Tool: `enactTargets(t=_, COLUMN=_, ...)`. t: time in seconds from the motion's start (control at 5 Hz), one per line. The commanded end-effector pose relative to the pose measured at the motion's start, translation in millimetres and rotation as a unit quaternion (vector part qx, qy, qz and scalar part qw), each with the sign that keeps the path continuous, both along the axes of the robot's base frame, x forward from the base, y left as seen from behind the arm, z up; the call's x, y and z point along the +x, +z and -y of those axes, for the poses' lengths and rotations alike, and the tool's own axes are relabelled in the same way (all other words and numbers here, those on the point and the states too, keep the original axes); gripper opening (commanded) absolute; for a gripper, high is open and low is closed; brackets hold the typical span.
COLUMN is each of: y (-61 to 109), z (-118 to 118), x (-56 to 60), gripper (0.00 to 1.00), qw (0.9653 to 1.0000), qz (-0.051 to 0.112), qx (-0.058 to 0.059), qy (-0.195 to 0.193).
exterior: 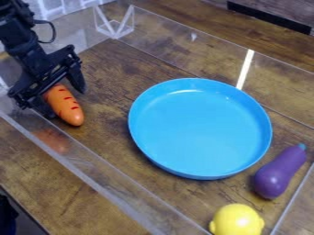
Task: Put the carrot on the blue tray
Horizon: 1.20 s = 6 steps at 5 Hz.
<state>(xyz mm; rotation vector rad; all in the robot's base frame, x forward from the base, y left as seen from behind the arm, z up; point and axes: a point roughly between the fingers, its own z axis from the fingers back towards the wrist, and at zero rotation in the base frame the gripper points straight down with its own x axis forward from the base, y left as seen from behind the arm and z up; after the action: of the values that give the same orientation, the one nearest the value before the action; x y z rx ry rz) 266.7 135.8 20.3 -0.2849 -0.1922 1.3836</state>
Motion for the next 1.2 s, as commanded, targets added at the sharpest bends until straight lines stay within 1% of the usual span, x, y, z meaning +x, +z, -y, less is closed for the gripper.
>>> enactTargets(t=0.0, y=-6.9, z=-15.9, x=-10.1, gripper=1.00, qw=0.9995, qz=-0.008, qx=0.000, qy=0.031)
enactTargets(t=0.2, y=-7.6, z=-22.2, x=-8.7, gripper=1.00, qw=0.9987, qz=-0.006, qx=0.001, qy=0.050)
enactTargets(t=0.4, y=-8.5, z=-21.6, x=-12.7, gripper=1.00, qw=0.9970, qz=-0.005, qx=0.001, qy=0.077)
enactTargets(t=0.8, y=-10.5, z=-17.5, x=-21.4, gripper=1.00, qw=0.9916, qz=-0.003, qx=0.003, qy=0.130)
enactTargets(t=1.0, y=-11.6, z=-9.8, x=-22.0, gripper=1.00, qw=0.9919, qz=-0.002, qx=0.003, qy=0.127)
